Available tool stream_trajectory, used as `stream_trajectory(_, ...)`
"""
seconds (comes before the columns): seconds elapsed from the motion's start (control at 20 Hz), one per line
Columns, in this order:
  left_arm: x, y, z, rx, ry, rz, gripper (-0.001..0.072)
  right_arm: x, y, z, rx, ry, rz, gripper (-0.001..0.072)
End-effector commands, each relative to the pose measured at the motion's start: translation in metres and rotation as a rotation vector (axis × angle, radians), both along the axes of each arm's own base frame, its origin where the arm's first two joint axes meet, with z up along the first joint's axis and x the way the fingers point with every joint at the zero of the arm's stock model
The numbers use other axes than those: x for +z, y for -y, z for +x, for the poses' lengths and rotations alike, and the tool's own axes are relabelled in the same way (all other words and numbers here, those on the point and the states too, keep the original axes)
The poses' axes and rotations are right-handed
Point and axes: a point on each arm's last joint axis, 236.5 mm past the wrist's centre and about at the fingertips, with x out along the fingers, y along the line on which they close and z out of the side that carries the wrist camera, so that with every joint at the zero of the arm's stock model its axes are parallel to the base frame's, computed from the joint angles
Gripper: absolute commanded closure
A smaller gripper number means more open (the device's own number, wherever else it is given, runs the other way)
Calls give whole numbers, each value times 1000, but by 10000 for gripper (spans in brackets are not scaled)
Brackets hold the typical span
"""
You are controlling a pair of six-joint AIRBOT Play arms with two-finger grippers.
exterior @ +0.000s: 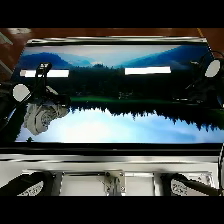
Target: Fold the shirts.
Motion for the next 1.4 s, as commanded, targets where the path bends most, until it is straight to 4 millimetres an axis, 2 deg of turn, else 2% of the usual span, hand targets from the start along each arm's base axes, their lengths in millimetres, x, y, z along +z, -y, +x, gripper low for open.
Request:
stream_trajectory(0.0,0,1,3,-1,9,-2,48,2,-6,10,-3,43,25,123)
stream_trajectory(0.2,-1,-1,3,-3,6,8,48,5,-12,19,-29,79,58,123)
stream_trajectory(0.4,-3,-19,7,-2,27,97,49,6,-19,20,-28,83,86,123)
stream_trajectory(0.55,-7,-41,3,-9,6,199,48,6,-19,20,-28,83,86,123)
stream_trajectory(0.65,-14,-78,-1,138,-56,225,-13,6,-19,20,-28,83,86,123)
stream_trajectory(0.85,-31,-171,-11,408,-168,193,-13,6,-19,20,-27,84,86,123)
stream_trajectory(0.9,-38,-188,-13,453,-188,191,-13,6,-19,20,-27,84,86,123)
stream_trajectory(1.0,-54,-209,-19,478,-244,201,-13,6,-19,21,-28,88,86,123)
stream_trajectory(1.1,-75,-214,-24,491,-320,197,-13,7,-18,24,-29,102,85,123)
stream_trajectory(1.15,-85,-208,-24,486,-351,175,-13,7,-18,26,-30,110,85,123)
stream_trajectory(1.3,-114,-174,-15,422,-415,36,-13,8,-18,30,-32,128,84,123)
stream_trajectory(1.35,-121,-173,-15,418,-435,33,-13,9,-18,31,-32,133,83,123)
